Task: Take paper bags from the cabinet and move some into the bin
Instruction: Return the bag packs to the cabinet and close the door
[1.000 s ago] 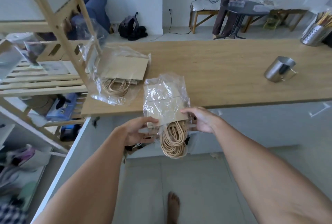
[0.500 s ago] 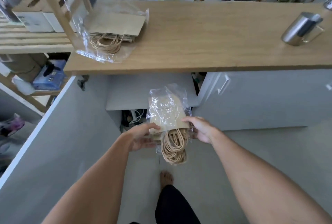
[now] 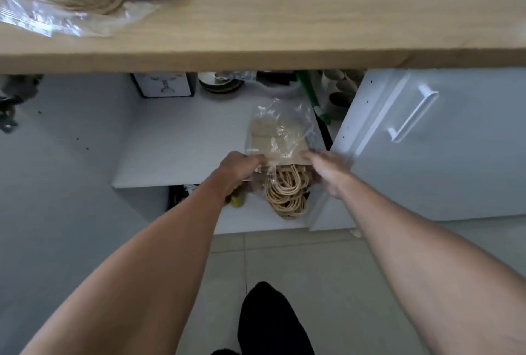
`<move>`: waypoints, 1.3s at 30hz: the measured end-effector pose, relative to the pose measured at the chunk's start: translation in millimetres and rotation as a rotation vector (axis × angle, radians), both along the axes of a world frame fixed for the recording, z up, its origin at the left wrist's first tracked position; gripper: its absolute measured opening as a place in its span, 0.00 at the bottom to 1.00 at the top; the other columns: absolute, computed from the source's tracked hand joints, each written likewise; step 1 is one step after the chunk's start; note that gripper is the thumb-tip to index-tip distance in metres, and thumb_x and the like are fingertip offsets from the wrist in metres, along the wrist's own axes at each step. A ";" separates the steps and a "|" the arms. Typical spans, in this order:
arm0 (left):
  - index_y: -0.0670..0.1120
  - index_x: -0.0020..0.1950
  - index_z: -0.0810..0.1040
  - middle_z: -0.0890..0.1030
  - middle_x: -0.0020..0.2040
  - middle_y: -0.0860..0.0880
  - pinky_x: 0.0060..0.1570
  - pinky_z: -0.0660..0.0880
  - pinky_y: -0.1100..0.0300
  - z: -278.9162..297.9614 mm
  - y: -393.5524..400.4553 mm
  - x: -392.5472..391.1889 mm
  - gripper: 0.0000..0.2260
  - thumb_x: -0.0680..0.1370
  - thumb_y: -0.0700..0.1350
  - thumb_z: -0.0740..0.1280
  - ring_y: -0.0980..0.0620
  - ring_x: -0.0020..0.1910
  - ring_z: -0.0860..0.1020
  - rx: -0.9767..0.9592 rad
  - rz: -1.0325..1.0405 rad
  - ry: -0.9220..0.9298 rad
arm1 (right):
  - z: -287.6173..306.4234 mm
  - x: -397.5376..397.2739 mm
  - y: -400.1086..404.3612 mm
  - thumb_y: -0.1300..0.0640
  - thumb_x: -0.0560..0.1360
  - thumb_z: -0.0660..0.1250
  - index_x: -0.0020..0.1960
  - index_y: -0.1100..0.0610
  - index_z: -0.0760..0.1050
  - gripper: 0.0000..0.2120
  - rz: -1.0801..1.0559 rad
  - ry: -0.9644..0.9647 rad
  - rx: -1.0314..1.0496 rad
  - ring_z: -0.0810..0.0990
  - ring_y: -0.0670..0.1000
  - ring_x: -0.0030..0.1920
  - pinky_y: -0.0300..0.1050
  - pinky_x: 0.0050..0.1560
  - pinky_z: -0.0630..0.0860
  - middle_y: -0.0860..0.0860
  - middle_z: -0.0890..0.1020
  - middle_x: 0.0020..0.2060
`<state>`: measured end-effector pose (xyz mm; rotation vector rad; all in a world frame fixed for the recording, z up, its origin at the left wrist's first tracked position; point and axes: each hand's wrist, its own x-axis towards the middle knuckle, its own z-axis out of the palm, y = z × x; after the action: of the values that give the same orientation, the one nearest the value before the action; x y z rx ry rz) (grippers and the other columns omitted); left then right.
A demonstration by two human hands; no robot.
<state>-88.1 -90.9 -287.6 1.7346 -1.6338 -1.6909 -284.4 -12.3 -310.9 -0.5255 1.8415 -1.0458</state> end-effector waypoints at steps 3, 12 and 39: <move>0.40 0.60 0.82 0.83 0.48 0.44 0.30 0.68 0.62 -20.5 -32.4 -16.1 0.22 0.73 0.53 0.75 0.49 0.39 0.77 -0.022 0.045 0.035 | -15.3 -14.2 -31.1 0.50 0.77 0.72 0.53 0.49 0.81 0.06 -0.064 -0.011 -0.067 0.87 0.57 0.51 0.58 0.54 0.85 0.54 0.87 0.53; 0.46 0.77 0.71 0.77 0.71 0.43 0.67 0.77 0.47 -12.9 -48.5 -0.4 0.31 0.77 0.58 0.72 0.41 0.67 0.77 -0.100 0.264 0.043 | 4.6 8.3 -42.5 0.37 0.74 0.72 0.75 0.55 0.71 0.36 -0.136 0.235 -0.051 0.78 0.59 0.66 0.54 0.68 0.75 0.55 0.76 0.71; 0.45 0.78 0.68 0.74 0.74 0.42 0.71 0.70 0.46 384.7 -184.4 188.0 0.31 0.79 0.55 0.72 0.41 0.72 0.73 -0.640 0.142 -0.381 | 343.8 143.7 -204.4 0.43 0.77 0.69 0.67 0.59 0.74 0.26 0.189 0.252 0.063 0.79 0.59 0.56 0.55 0.57 0.82 0.56 0.79 0.61</move>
<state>100.0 -275.3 97.2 1.8214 -1.8651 -0.6726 -140.6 -216.8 32.9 -0.8068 1.9918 -0.8213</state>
